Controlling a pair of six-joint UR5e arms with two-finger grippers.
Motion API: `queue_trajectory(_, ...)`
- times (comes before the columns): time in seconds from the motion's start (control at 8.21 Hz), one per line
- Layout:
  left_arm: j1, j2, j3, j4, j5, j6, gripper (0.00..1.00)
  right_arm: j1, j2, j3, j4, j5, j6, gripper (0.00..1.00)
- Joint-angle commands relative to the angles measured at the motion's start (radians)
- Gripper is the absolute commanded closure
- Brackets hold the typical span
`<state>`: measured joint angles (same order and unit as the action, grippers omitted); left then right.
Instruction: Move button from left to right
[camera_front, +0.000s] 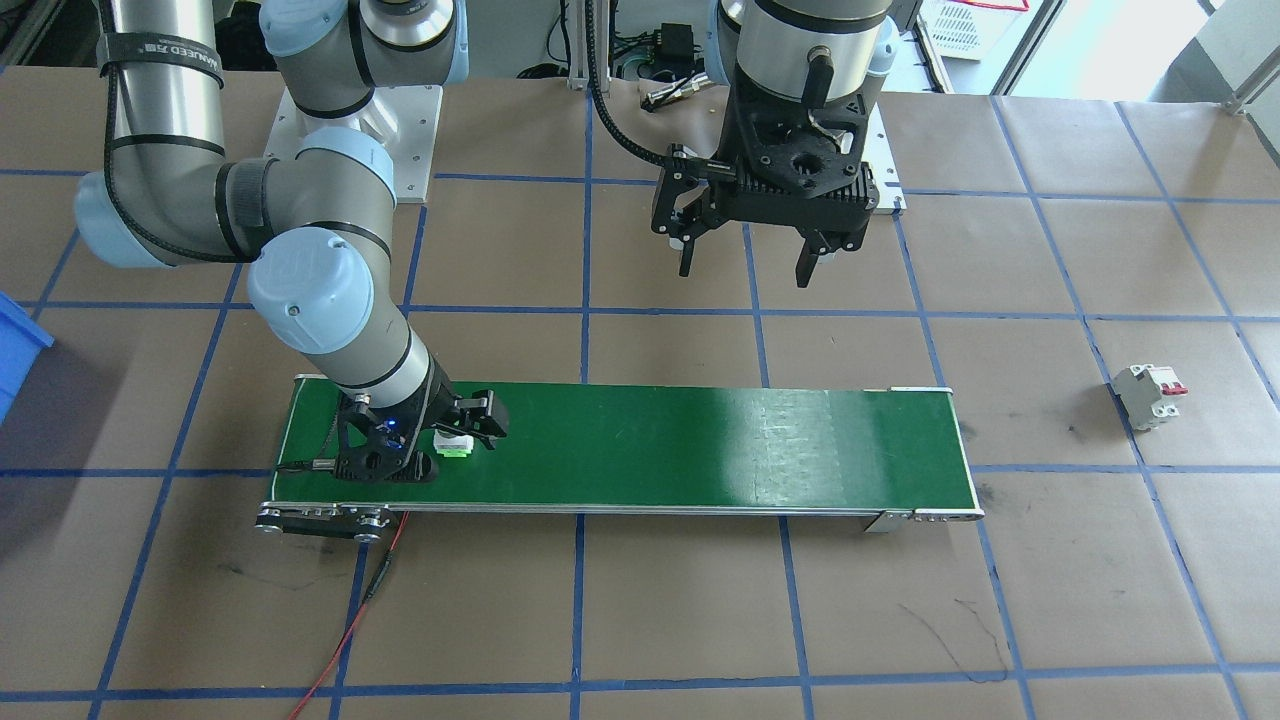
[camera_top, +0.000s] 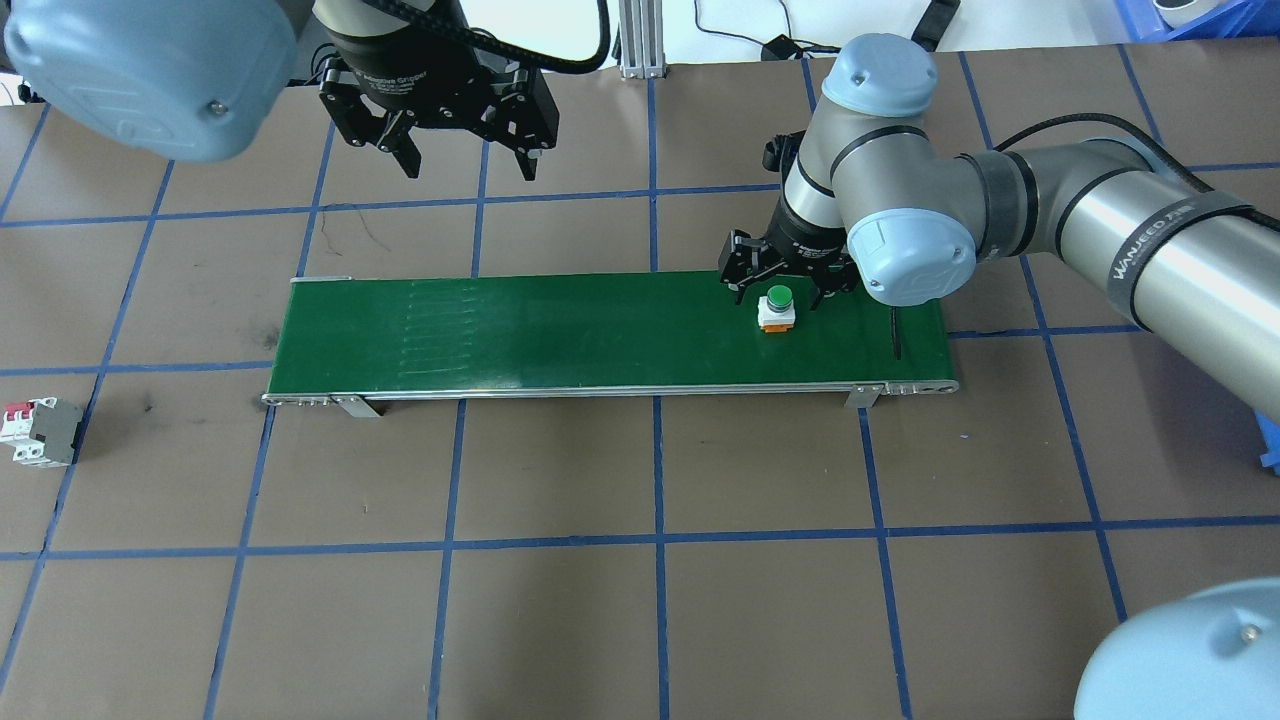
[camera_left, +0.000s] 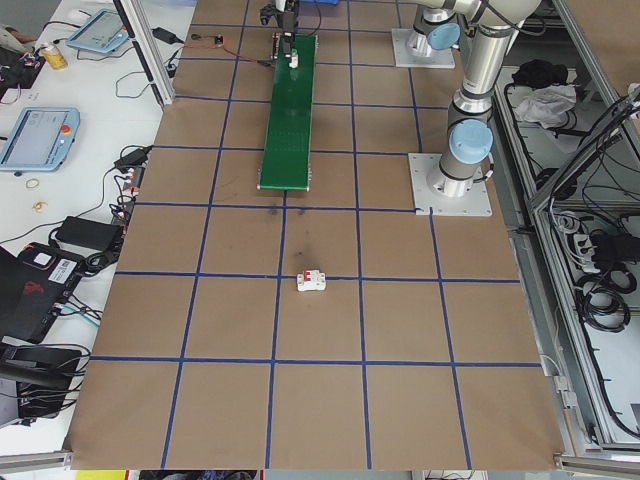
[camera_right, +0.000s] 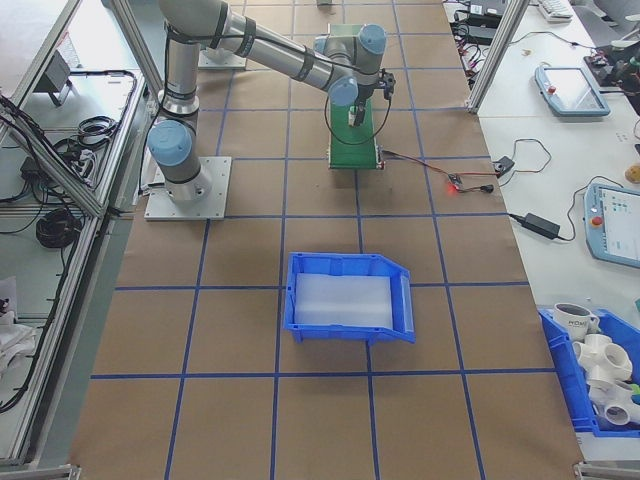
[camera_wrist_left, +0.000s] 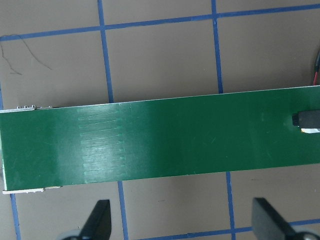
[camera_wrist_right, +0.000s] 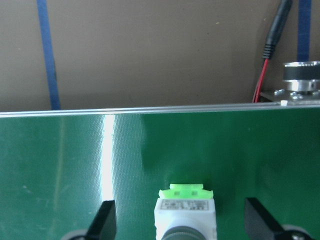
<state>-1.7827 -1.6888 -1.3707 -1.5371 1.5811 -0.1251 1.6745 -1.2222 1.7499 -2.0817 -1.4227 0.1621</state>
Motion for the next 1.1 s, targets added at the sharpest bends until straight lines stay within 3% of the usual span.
queue_trajectory(0.0, 0.0, 0.003, -0.001, 0.0, 0.0, 0.001, 0.0, -0.016, 0.003, -0.001, 0.017, -0.099, -0.107, 0.89)
queue_trajectory(0.12, 0.0, 0.003, -0.001, 0.0, 0.0, 0.001, 0.0, -0.05, -0.005, -0.001, 0.022, -0.099, -0.128, 1.0)
queue_trajectory(0.24, 0.0, 0.003, 0.001, 0.0, 0.0, 0.001, 0.0, -0.088, -0.022, -0.006, 0.05, -0.11, -0.174, 1.0)
queue_trajectory(0.49, 0.0, 0.003, -0.001, 0.0, 0.0, 0.001, 0.0, -0.162, -0.069, -0.058, 0.106, -0.22, -0.392, 1.0)
queue_trajectory(0.73, 0.0, 0.003, 0.001, 0.0, 0.0, -0.001, 0.0, -0.307, -0.139, -0.095, 0.179, -0.292, -0.79, 1.0)
queue_trajectory(0.97, 0.0, 0.003, -0.001, 0.0, 0.0, -0.001, 0.0, -0.465, -0.198, -0.096, 0.187, -0.308, -1.202, 1.0)
